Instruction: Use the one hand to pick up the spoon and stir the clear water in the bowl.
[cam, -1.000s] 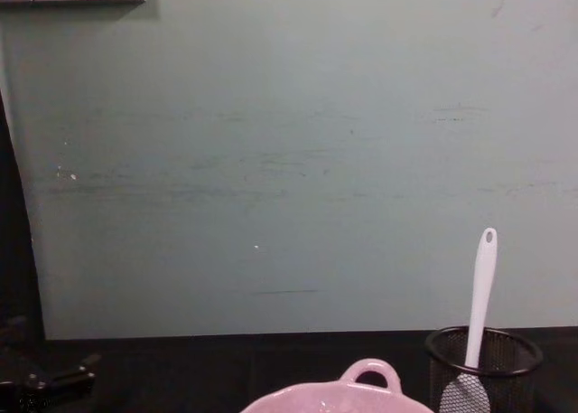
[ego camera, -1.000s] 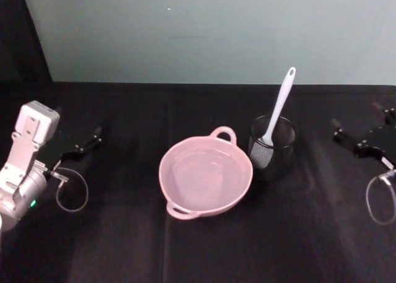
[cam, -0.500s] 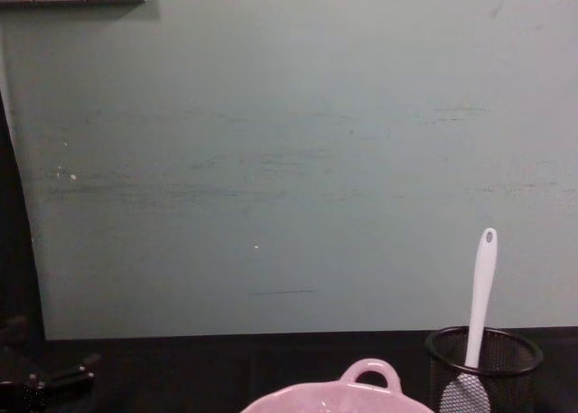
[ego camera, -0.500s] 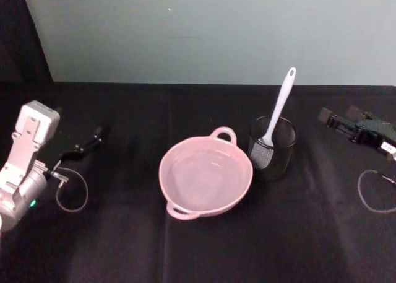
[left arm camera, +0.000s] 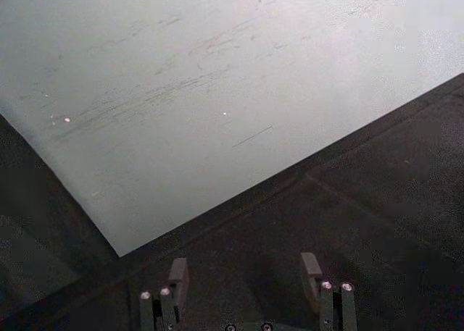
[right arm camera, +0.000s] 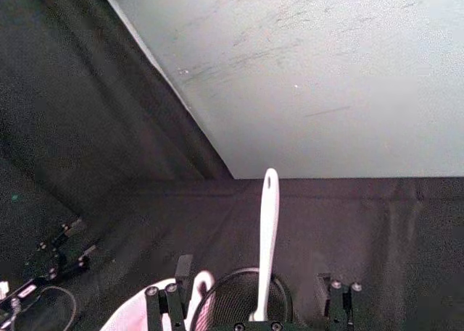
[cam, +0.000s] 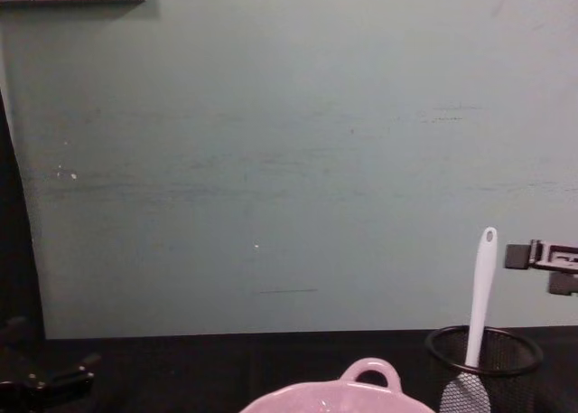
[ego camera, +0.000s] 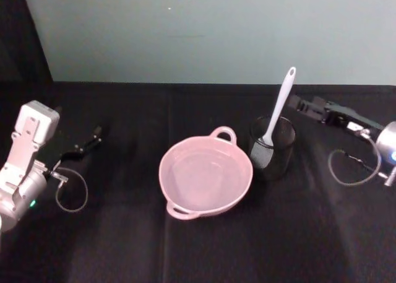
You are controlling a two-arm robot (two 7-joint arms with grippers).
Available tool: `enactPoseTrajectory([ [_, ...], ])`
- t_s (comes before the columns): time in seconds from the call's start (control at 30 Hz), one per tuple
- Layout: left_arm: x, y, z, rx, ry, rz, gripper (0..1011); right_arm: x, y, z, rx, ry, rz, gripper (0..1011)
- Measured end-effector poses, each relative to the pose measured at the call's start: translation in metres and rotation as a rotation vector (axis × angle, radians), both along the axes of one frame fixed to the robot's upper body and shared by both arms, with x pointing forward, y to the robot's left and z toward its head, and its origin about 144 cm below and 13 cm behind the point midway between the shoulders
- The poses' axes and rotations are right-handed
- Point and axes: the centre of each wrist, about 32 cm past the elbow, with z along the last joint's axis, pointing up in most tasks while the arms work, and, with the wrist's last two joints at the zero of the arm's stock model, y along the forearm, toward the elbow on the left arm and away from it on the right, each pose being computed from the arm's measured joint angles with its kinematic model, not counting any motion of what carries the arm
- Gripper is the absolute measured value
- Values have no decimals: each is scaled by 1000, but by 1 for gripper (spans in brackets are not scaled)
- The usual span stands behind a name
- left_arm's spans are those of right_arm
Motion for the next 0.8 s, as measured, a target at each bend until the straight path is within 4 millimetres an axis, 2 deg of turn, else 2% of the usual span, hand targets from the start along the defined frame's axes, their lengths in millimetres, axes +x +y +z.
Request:
enactPoseTrajectory([
  [0.4,0,0,0,0,0,0,1011,33,12,-16,13,4,9,1003],
  [0.8,0,0,0,0,0,0,1011,48,22,-19,25,-6,14,1003],
])
